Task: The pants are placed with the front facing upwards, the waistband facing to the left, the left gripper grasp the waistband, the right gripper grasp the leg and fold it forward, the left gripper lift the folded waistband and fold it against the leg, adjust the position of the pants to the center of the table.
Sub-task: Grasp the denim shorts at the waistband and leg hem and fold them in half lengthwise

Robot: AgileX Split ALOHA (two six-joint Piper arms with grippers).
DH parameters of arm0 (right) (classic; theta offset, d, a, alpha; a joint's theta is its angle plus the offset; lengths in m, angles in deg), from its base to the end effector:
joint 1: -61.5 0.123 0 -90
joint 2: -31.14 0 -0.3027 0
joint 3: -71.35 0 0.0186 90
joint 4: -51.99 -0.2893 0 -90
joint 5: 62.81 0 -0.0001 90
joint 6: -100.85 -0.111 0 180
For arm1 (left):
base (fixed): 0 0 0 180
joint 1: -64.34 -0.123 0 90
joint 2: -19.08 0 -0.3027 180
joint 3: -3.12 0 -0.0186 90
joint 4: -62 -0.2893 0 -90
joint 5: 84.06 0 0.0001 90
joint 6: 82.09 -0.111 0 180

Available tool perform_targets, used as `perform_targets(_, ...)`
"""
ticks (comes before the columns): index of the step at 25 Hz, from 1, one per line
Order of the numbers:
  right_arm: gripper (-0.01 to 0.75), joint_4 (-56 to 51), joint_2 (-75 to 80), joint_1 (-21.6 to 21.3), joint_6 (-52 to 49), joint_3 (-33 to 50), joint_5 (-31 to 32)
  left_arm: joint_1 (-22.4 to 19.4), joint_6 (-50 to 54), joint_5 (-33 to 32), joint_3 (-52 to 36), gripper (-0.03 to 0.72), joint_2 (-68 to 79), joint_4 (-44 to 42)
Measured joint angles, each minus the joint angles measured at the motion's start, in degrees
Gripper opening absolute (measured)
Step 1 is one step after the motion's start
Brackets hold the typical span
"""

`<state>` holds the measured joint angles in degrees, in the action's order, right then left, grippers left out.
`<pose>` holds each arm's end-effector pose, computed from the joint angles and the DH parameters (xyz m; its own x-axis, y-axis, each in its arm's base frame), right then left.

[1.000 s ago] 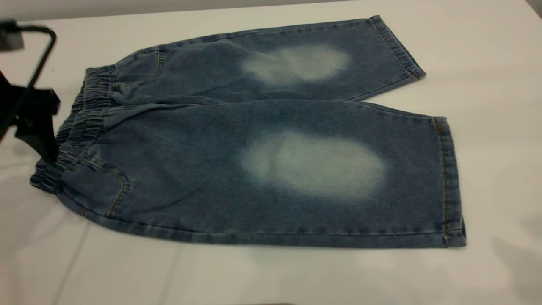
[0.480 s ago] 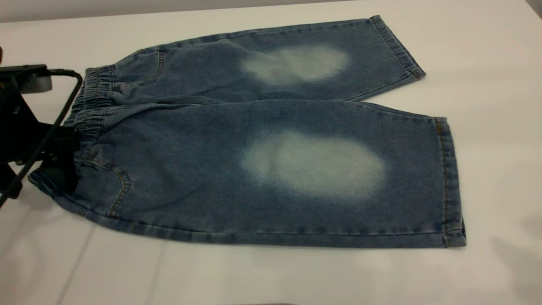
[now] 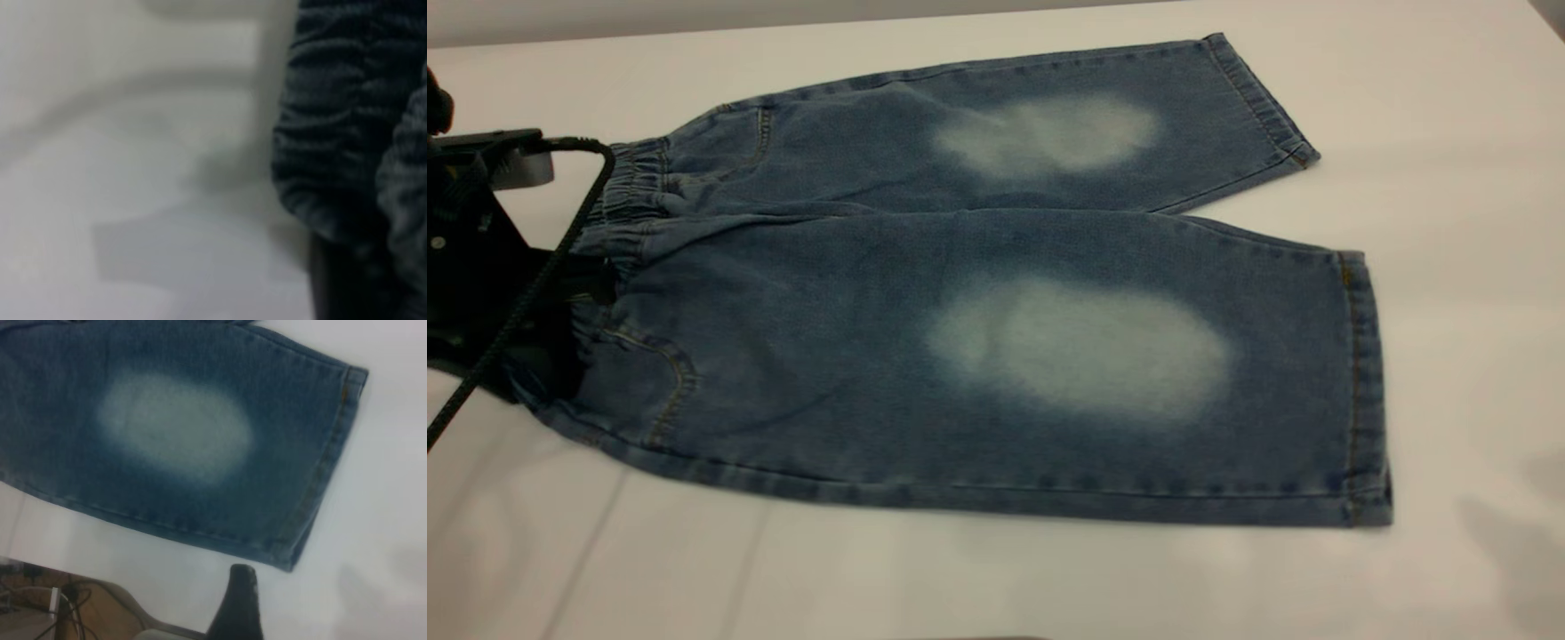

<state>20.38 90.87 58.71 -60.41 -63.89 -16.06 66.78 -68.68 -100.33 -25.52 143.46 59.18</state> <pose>0.1903 0.0332 0.2443 -0.8440 0.1077 -0.5255 -0.1042 0.9280 0.3576 0.3391 -0.0129 0.0144 -0.9720 -0.1444 -0.1854 -0.1430 0.9895 -0.0213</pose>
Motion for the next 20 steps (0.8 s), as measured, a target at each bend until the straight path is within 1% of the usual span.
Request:
perform_targets(1, 0.585, 0.0, 0.0, 0.0, 0.0, 0.0, 0.0, 0.0, 0.0, -0.5, 0.5, 0.122, 0.0, -0.1)
perform_targets(2, 0.585, 0.0, 0.0, 0.0, 0.0, 0.0, 0.0, 0.0, 0.0, -1.1, 0.9, 0.090, -0.2, -0.3)
perform_targets(3, 0.585, 0.0, 0.0, 0.0, 0.0, 0.0, 0.0, 0.0, 0.0, -1.8, 1.4, 0.078, -0.4, -0.6)
perform_targets(5, 0.585, 0.0, 0.0, 0.0, 0.0, 0.0, 0.1, 0.0, -0.2, -3.4, 2.4, 0.071, -0.8, -1.5)
perform_targets(10, 0.585, -2.0, 1.9, 0.0, 1.5, 0.0, 0.6, 0.2, -1.7, -10.0, 6.5, 0.060, -4.8, -1.9)
perform_targets(14, 0.585, -4.9, 8.8, 0.0, 4.6, 0.0, 1.1, 1.5, -2.4, -13.8, 9.4, 0.059, -6.6, -1.9)
perform_targets(16, 0.585, -5.8, 13.1, 0.2, 6.0, 0.0, 1.1, 2.2, -2.4, -14.6, 10.6, 0.059, -6.6, -1.9)
perform_targets(18, 0.585, -6.3, 16.8, 1.3, 6.9, -0.1, 0.9, 2.7, -2.4, -14.9, 11.1, 0.059, -6.6, -1.9)
perform_targets(20, 0.585, -6.6, 20.3, 4.2, 7.5, -0.1, 0.2, 3.1, -2.5, -15.0, 11.3, 0.059, -6.6, -1.9)
